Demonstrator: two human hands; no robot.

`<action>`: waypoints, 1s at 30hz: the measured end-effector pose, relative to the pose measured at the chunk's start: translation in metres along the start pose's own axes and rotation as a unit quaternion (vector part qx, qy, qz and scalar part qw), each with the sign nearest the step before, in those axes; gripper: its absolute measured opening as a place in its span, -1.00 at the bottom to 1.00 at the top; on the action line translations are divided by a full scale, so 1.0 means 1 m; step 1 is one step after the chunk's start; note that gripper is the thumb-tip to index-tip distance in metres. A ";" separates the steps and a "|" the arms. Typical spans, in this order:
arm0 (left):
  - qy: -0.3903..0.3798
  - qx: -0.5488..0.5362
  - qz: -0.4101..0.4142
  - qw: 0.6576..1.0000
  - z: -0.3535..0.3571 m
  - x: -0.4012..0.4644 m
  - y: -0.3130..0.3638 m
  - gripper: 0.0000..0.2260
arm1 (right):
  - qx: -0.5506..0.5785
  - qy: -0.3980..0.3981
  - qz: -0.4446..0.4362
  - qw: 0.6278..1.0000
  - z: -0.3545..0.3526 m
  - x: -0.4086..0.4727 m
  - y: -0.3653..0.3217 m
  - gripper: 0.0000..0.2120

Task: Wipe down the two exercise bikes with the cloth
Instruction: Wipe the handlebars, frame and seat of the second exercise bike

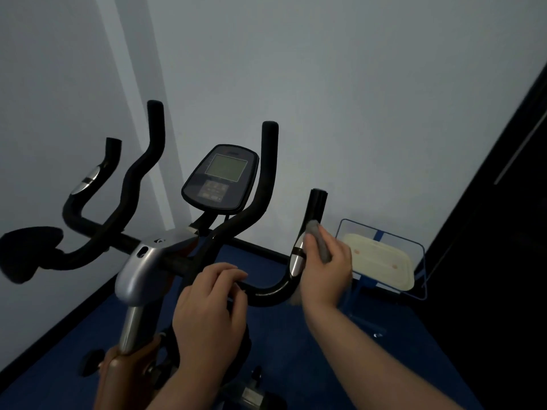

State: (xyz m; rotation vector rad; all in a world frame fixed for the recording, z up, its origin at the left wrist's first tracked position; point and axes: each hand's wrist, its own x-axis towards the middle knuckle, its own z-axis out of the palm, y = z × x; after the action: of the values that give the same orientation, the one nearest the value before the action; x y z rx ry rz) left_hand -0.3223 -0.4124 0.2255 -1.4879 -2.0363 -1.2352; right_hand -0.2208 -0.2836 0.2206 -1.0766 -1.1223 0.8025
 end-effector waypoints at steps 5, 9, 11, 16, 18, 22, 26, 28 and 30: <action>0.002 0.007 -0.010 1.000 0.002 0.000 0.001 -0.80 | 0.003 0.006 -0.022 1.000 0.009 0.062 -0.024 -0.83; 0.007 0.016 -0.014 1.000 0.003 0.000 0.000 -0.81 | 0.002 0.009 -0.020 1.000 0.002 0.033 0.003 -0.89; 0.011 0.020 -0.012 1.000 0.003 0.001 -0.001 -0.82 | 0.008 -0.001 0.008 1.000 -0.001 0.022 0.012 -0.94; 0.016 0.022 -0.013 1.000 0.003 0.002 0.001 -0.81 | -0.069 -0.058 -0.201 0.976 -0.002 0.074 -0.013 -0.86; 0.024 0.021 -0.020 0.999 0.003 0.002 0.002 -0.81 | -0.113 -0.099 -0.273 0.950 -0.003 0.091 -0.022 -0.82; 0.025 0.027 -0.030 0.999 0.003 0.001 0.001 -0.82 | -0.256 -0.157 -0.334 0.894 -0.008 0.080 -0.022 -0.81; 0.033 0.022 -0.032 0.999 0.003 -0.001 0.001 -0.83 | -0.287 -0.252 -0.343 0.858 -0.017 0.050 -0.021 -0.91; 0.041 0.021 -0.030 0.998 0.003 -0.001 0.001 -0.83 | -0.309 -0.334 -0.360 0.815 -0.019 0.043 -0.027 -0.86; 0.051 0.023 -0.026 0.998 0.003 -0.002 0.000 -0.83 | -0.316 -0.432 -0.405 0.741 -0.023 0.028 -0.033 -0.85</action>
State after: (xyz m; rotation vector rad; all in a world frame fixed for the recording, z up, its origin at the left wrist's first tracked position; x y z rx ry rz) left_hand -0.3205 -0.4114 0.2224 -1.3317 -2.0328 -1.2496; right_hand -0.1915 -0.2741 0.2586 -0.5458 -2.5625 0.1338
